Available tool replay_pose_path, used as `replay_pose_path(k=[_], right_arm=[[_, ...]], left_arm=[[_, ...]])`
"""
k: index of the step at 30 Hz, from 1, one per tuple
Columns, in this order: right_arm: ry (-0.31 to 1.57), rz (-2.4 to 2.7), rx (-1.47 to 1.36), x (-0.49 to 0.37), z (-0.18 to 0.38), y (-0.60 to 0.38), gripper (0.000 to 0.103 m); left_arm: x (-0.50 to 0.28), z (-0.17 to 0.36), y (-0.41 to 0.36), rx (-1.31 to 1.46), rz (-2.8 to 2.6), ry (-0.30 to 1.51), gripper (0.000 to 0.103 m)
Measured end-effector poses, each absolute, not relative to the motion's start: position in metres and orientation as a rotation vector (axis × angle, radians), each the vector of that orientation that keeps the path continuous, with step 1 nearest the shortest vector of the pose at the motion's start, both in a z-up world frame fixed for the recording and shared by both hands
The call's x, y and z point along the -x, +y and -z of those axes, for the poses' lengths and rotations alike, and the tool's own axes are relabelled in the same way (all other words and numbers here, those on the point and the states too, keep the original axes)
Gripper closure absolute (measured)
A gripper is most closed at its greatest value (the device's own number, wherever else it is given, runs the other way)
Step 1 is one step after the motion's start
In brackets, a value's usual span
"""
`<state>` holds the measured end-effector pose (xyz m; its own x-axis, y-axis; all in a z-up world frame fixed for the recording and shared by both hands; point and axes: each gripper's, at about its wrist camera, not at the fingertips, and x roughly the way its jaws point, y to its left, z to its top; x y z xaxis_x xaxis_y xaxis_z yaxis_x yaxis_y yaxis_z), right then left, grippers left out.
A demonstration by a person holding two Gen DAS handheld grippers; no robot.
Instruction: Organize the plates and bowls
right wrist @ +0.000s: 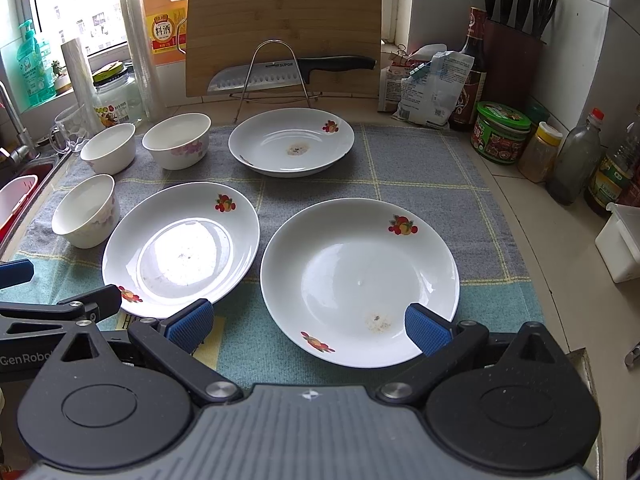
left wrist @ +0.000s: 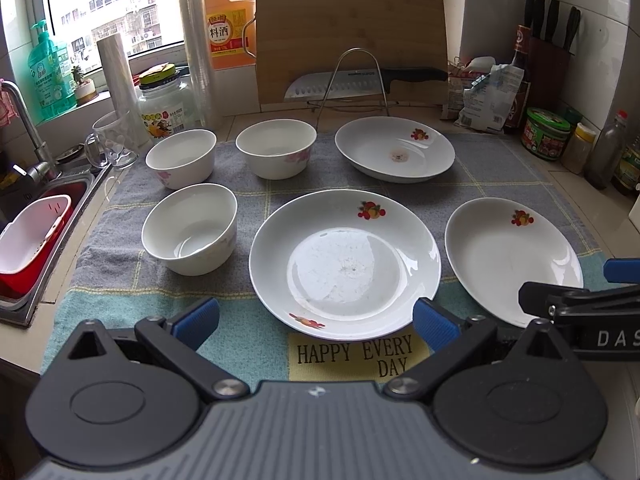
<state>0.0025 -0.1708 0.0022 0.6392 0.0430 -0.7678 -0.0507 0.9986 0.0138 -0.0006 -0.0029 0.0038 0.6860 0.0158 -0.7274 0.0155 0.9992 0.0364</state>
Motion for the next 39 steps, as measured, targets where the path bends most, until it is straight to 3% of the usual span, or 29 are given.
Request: replay_pose_path(k=[39], right_arm=[[0.861, -0.075, 0.014, 0.001, -0.005, -0.178, 0.0]], left_arm=[[0.009, -0.008, -0.015, -0.04, -0.03, 0.81, 0.001]])
